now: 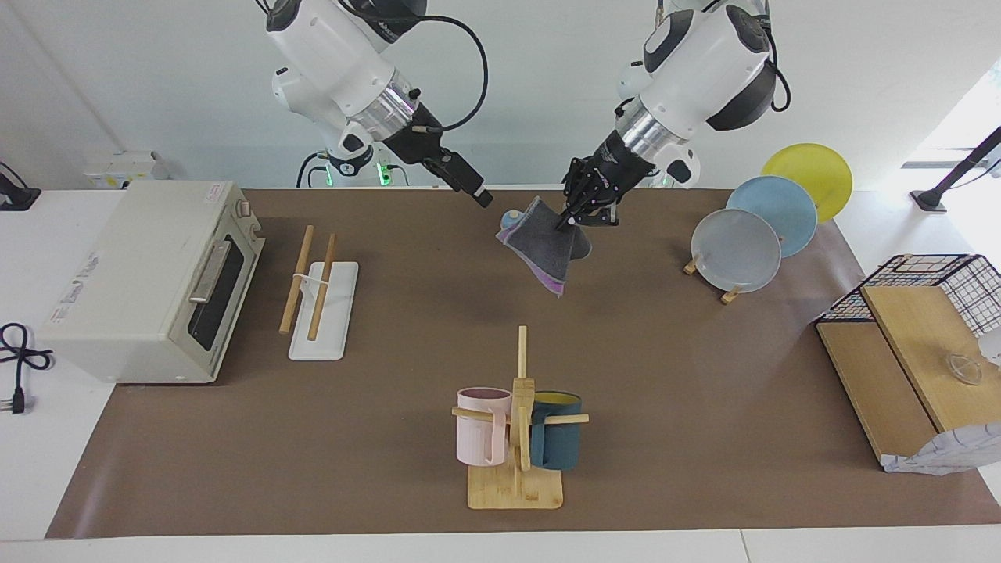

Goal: Fold towel and hang on rack
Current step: 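Lift the towel with the left gripper while the right gripper approaches, then grasp the towel with the right gripper from the left gripper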

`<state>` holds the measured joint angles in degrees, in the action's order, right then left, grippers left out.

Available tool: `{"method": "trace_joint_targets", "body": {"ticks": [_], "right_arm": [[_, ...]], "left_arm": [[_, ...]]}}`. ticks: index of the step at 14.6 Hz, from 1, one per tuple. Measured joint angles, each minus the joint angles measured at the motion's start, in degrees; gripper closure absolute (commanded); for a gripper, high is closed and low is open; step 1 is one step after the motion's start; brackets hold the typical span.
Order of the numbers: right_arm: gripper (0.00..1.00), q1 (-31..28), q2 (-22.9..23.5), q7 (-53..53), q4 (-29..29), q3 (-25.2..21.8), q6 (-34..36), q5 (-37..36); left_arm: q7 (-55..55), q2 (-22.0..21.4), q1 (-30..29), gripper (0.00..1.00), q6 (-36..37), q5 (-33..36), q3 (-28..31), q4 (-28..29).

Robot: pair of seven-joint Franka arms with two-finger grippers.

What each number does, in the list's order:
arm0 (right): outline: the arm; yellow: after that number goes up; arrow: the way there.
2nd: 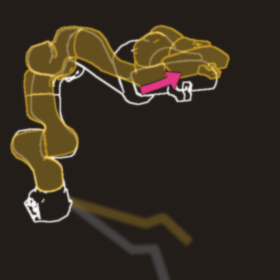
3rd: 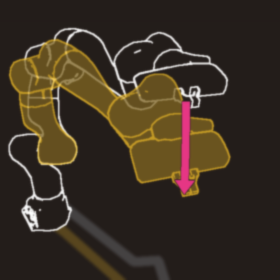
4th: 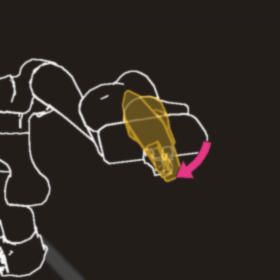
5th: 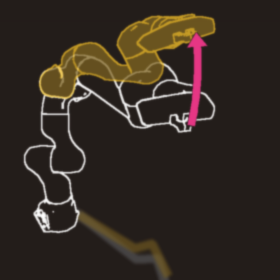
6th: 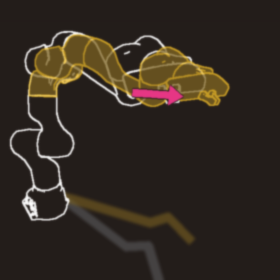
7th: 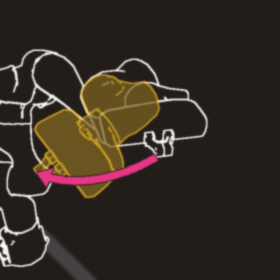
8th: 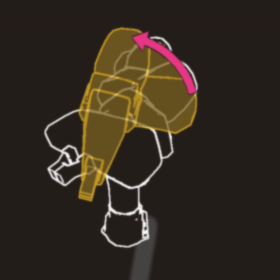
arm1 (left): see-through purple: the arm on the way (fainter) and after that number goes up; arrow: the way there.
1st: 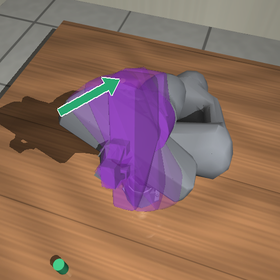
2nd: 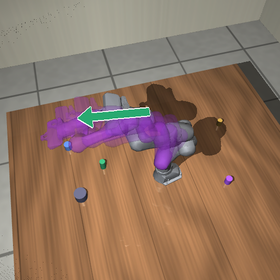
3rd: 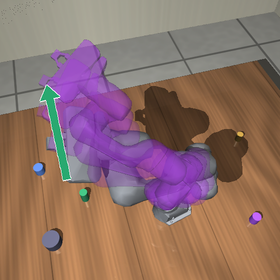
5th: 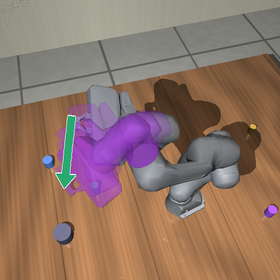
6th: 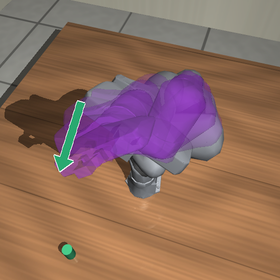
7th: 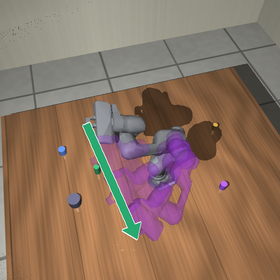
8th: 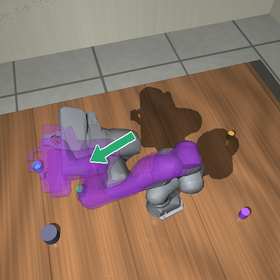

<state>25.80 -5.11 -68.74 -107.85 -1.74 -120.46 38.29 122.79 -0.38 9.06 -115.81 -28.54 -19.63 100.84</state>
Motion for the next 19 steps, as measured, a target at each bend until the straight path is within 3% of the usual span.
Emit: {"method": "trace_joint_targets", "body": {"ticks": [4,9,11,12,13,15,16,19], "right_arm": [[0.0,1.55,2.21,-6.88,-1.34,-0.06,-6.6,6.42],[0.02,3.14,3.76,-7.2,-1.44,-0.26,-9.16,7.44],[0.19,5.28,4.62,-7.33,-1.49,-0.24,-12.4,7.45],[0.32,5.97,5.04,-7.33,-1.49,-0.23,-13.42,7.45],[0.47,6.36,5.34,-7.33,-1.49,-0.22,-13.9,7.45],[0.92,6.46,5.67,-7.33,-1.49,-0.27,-14.17,7.49],[1.0,6.46,5.7,-7.33,-1.49,-0.33,-14.18,7.76],[1.0,6.44,5.7,-7.33,-1.4,-0.39,-14.46,9.64]], "left_arm": [[5.14,-1.19,1.12,1.0,-2.06,-0.01,0.06,2.14],[8.7,-1.35,1.12,1.0,-2.43,-0.01,0.15,2.36],[8.9,-1.35,1.12,1.0,-2.51,-0.01,0.15,2.37],[8.92,-1.35,1.12,1.0,-2.52,-0.01,0.15,2.37],[8.92,-1.35,1.12,1.0,-2.52,-0.01,0.15,2.37],[8.92,-1.35,1.16,1.0,-2.52,-0.01,0.11,2.37],[8.92,-1.36,1.19,1.0,-2.52,-0.01,0.09,2.37],[8.92,-1.45,1.2,1.0,-2.52,-0.01,0.07,2.38]]}}
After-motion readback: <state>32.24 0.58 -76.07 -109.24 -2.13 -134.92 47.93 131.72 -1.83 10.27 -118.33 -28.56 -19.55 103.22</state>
